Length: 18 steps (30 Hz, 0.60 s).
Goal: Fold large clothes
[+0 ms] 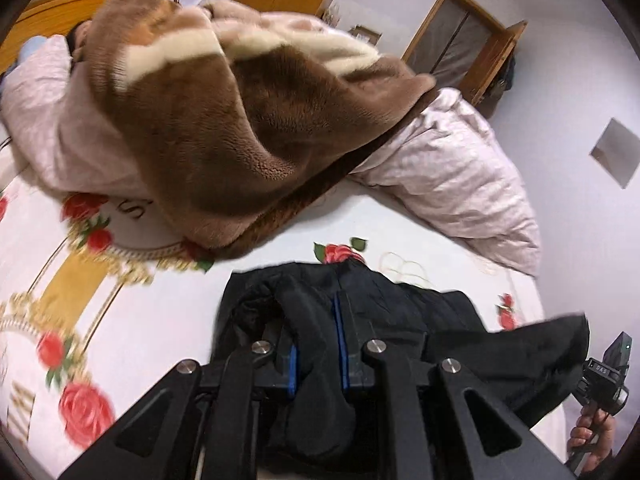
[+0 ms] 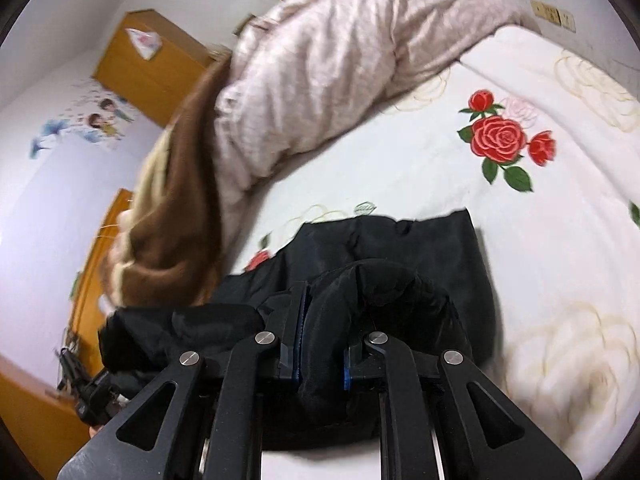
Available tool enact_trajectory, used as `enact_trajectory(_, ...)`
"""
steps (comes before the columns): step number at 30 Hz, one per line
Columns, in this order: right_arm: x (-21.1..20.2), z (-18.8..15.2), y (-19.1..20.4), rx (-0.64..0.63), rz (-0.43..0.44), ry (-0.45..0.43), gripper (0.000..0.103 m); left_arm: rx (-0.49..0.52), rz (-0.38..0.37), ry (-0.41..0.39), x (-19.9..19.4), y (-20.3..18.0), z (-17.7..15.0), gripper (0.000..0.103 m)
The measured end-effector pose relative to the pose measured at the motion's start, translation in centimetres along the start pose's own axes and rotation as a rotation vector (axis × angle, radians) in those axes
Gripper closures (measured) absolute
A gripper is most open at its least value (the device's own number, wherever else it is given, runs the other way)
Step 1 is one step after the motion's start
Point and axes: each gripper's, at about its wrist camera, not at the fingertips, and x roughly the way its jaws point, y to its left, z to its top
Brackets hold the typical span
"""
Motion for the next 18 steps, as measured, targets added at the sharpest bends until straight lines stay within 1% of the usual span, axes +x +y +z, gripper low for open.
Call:
enact_trajectory(3,4.3,1.8,-1.5,0.040,-0.028,0.053,0.083,-0.001,0.041,0.045,4.6,0.1,1.3,0.084)
enact_trajectory(4,5.7,2.2,-2.1,0.052,-0.036,0.072,0.083,-0.003,0.049,0.059,5.8,0.2,1.4,0.082)
enact_trajectory(6,7.2,2.7,-2.9,0.076,-0.038,0.094,0.082,-0.010,0.051,0.081,6.8,0.6,1.8,0.081)
enact_trajectory(7,7.3,2.9,-3.0,0.087,-0.019,0.092,0.079,-0.017,0.042,0.081,6.7,0.7,1.9,0.080)
enact_trajectory(8,6.9,3.1,-3.2,0.093,0.010,0.084,0.075,-0.024,0.028,0.068,6.4,0.8,2.3,0.076)
enact_trajectory(9,6.2,3.3,-3.2,0.097,0.053,0.067,0.060,-0.028,0.011,0.052,6.0,0.8,2.6,0.072)
enact_trajectory(10,5.5,3.6,-3.1,0.099,0.086,0.051,0.046,-0.030,-0.004,0.038,5.5,0.9,2.8,0.065)
enact_trajectory(11,4.6,3.9,-3.1,0.104,0.112,0.027,0.043,-0.031,-0.014,0.023,5.0,0.8,3.0,0.057)
enact_trajectory(13,2.7,4.4,-2.7,0.106,0.132,-0.025,0.034,-0.030,-0.025,0.005,4.3,0.7,3.5,0.051)
enact_trajectory(14,1.8,4.5,-2.3,0.094,0.132,-0.055,0.034,-0.030,-0.029,-0.007,3.8,0.7,3.6,0.046)
enact_trajectory(15,0.8,4.6,-1.7,0.063,0.119,-0.096,0.034,-0.034,-0.031,-0.016,3.5,0.7,3.7,0.043)
enact_trajectory(16,0.0,4.4,-0.9,0.025,0.089,-0.123,0.034,-0.036,-0.017,-0.040,2.9,0.7,3.7,0.034)
enact_trajectory(17,-0.5,4.1,-0.1,-0.010,0.065,-0.133,0.034,-0.033,-0.001,-0.070,2.2,0.7,3.8,0.030)
enact_trajectory(18,-1.0,3.6,0.7,-0.053,0.046,-0.135,0.034,-0.030,0.012,-0.091,1.6,0.8,3.9,0.029)
